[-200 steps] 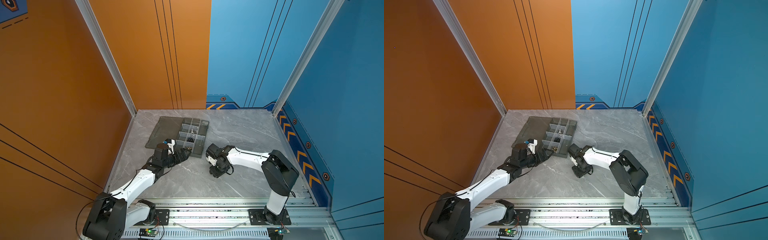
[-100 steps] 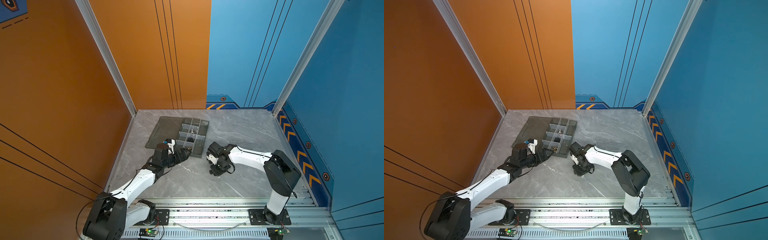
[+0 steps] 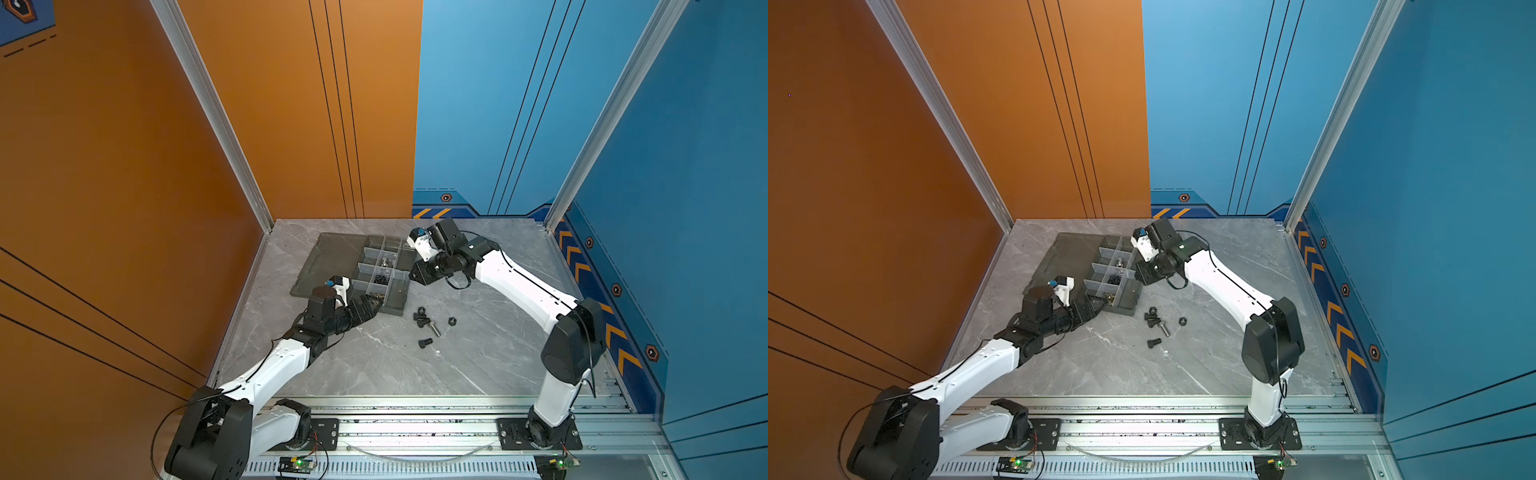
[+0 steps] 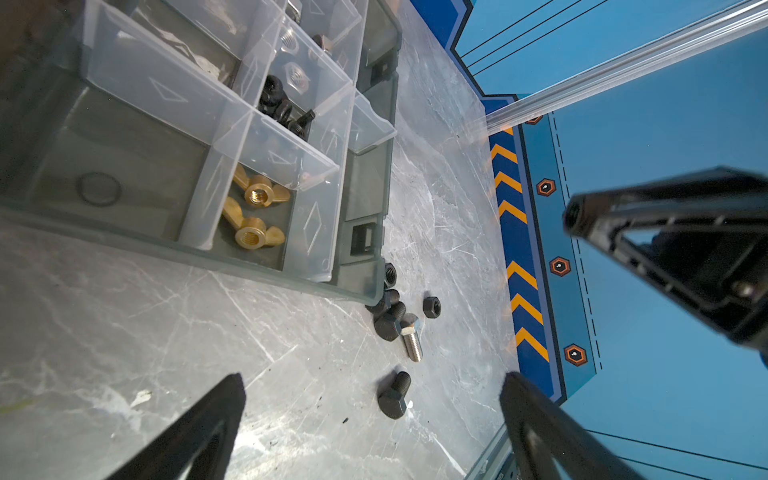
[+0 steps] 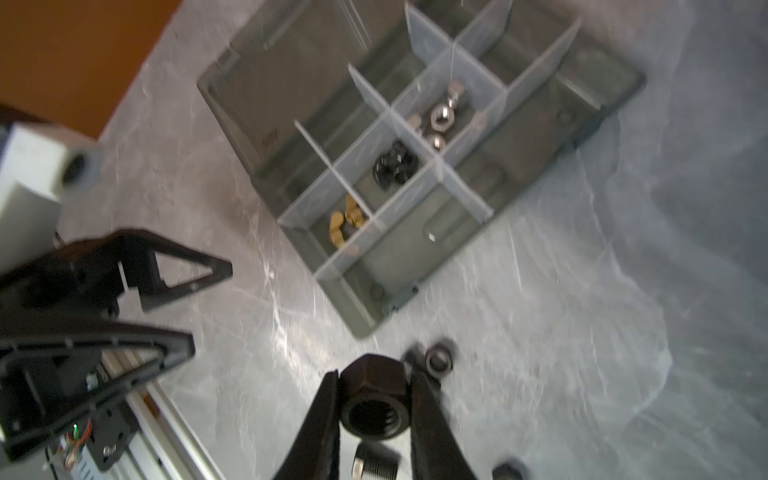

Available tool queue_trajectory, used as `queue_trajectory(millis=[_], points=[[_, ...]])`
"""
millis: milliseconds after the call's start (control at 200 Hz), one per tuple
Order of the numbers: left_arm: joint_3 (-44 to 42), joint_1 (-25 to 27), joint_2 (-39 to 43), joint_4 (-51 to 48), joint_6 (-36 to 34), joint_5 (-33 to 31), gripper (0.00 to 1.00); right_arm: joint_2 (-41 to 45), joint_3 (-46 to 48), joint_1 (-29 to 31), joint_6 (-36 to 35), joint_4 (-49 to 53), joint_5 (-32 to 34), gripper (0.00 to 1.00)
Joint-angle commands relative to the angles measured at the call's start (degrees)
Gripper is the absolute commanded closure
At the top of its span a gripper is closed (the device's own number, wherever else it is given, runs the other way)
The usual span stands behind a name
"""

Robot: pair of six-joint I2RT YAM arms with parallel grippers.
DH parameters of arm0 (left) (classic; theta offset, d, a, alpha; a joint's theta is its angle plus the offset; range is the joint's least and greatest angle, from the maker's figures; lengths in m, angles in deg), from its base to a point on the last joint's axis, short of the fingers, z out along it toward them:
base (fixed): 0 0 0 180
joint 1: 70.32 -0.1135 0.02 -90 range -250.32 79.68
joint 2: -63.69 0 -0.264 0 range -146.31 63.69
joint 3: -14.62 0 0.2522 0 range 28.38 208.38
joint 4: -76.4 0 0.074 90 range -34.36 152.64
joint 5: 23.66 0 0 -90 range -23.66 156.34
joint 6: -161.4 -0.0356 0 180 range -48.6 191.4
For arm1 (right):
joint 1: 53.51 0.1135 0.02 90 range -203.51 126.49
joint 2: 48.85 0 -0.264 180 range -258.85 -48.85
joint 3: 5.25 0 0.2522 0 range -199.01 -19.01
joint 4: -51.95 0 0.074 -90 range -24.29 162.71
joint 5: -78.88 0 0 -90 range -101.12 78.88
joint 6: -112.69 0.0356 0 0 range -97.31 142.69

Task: Sort the screws and nuts into containers
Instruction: 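Carry the black hex nut with the right gripper over the organizer, then open the right gripper to drop the black nut into a compartment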

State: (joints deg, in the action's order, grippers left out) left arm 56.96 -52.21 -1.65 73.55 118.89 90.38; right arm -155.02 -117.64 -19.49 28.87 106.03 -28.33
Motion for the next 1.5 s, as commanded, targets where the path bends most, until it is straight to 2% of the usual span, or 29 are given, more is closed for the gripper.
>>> queue_trajectory(millis=[0, 270, 345, 556, 946, 1392, 1492], points=[[-0.41, 0.03, 1.26, 0.42, -0.11, 0.69, 0.02, -6.64, -6.64, -1.45, 1.38, -4.7, -1.48, 1.0], [-0.67, -0.67, 2.49, -0.54, -0.28, 0.92, 0.02, -22.22, -20.97, -3.72, 8.05, -14.65, -2.27, 1.0], [-0.76, -0.92, 2.9, -0.96, -0.38, 0.8, 0.02, -26.64, -24.95, -4.75, 10.91, -17.02, -4.69, 1.0], [-0.93, -1.41, 3.85, -1.95, -0.55, 0.69, 0.02, -34.39, -29.01, -6.12, 14.67, -24.66, -4.13, 1.0], [1.69, -1.55, 3.73, -6.54, -1.17, 0.14, 0.02, -38.85, -30.78, -7.15, 13.69, -28.12, -1.89, 1.0], [4.12, -0.45, 1.59, -7.67, -1.17, -1.59, 0.02, -43.41, -33.38, -7.66, 13.38, -26.54, -1.27, 1.0], [4.44, -0.35, 0.84, -7.49, -1.25, -1.28, 0.02, -44.03, -33.38, -7.92, 13.33, -26.12, -0.98, 0.93]])
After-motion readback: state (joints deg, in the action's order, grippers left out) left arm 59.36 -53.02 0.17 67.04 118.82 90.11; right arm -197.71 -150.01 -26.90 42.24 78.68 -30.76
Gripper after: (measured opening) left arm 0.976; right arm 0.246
